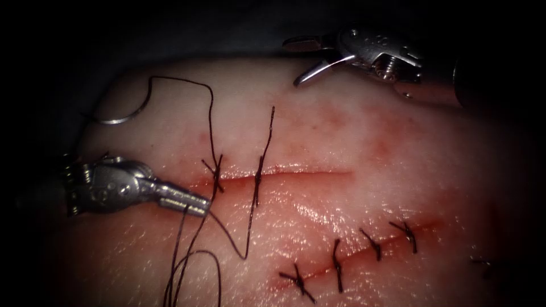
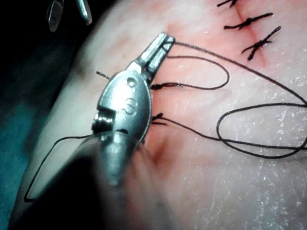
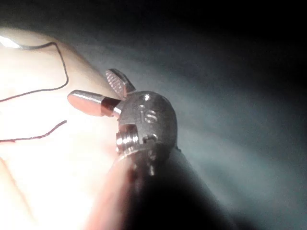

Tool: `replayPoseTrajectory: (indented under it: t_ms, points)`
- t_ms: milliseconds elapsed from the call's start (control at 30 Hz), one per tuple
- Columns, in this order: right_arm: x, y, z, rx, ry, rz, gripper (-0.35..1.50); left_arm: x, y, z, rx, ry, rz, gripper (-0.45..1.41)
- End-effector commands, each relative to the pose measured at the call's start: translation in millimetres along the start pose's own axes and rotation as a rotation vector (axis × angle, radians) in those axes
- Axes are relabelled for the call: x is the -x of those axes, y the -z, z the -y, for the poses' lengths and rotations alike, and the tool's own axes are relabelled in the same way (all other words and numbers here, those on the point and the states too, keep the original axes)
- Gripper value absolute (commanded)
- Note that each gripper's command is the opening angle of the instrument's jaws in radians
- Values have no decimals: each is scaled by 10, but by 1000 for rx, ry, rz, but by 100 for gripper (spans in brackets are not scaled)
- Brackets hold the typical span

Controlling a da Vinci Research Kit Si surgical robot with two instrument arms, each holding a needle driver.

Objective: Wound Closure
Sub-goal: Wrap thread one time counter-clockwise around right-side gripper

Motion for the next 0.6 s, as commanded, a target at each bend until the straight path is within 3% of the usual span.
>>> replayPoseTrajectory:
  t_ms: [33,267,333,367,400,433,600]
  points:
    - [-5,-10,33,-27,11,-10,84,5,-5,12,-7,-10,-17,-45]
    - [5,-22,95,-70,2,-42,73,5,-2,36,-21,-45,-89,-45]
    - [15,-28,104,-72,3,-52,47,5,-2,42,-19,-46,-115,-45]
    - [20,-31,107,-73,9,-53,15,6,-2,47,-16,-49,-129,-45]
    - [24,-33,108,-74,14,-54,-28,6,-3,50,-14,-53,-139,-45]
    - [38,-44,112,-80,15,-69,-35,9,-6,60,-10,-54,-163,-45]
    - [54,-61,118,-94,-4,-113,-35,16,-10,72,-11,-60,-184,-45]
